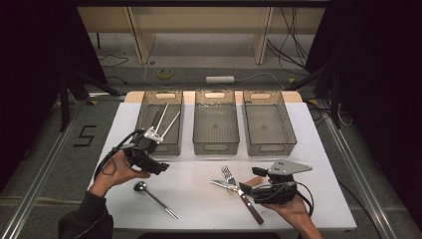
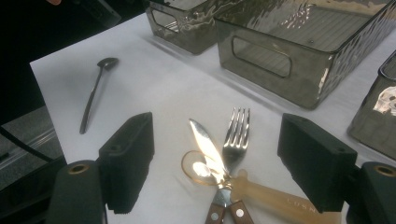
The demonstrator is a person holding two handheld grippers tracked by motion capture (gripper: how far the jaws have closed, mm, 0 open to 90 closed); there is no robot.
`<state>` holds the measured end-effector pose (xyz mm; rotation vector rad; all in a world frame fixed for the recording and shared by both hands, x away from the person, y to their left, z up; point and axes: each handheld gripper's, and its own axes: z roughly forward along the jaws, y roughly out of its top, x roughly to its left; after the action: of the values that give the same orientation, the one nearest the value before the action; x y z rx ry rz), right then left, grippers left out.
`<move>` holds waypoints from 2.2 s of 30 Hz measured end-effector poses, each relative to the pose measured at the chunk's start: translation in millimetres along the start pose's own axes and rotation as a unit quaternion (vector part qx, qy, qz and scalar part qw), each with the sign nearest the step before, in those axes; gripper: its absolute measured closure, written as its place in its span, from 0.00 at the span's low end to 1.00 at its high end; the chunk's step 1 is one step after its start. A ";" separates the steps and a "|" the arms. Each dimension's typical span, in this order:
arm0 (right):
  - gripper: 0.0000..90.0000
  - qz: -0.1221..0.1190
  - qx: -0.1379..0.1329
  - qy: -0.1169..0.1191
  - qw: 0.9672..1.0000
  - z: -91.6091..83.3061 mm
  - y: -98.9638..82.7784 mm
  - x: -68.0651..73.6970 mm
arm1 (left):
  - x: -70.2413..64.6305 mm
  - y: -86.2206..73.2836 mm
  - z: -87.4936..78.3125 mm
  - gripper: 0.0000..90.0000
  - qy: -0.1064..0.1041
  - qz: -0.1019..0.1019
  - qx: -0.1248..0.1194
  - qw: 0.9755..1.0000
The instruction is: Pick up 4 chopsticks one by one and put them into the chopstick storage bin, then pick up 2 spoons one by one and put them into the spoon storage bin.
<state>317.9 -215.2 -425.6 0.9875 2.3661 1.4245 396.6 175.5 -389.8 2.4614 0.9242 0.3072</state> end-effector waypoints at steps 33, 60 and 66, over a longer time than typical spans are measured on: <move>0.31 0.000 0.000 0.002 1.000 -0.5 -1.7 -2.7 | -23.0 -23.3 13.2 0.19 -0.018 0.076 0.090 0.993; 0.31 0.001 0.002 0.000 1.000 -0.6 -2.0 -2.4 | -26.5 -44.0 23.7 0.24 -0.016 0.132 0.146 0.980; 0.31 0.001 0.003 -0.002 1.000 0.0 -2.1 -1.8 | -29.4 -49.8 24.1 0.28 -0.017 0.147 0.148 0.978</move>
<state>318.3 -217.0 -427.6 0.9941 2.3692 1.4167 355.9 179.5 -437.2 2.8745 0.6269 0.2376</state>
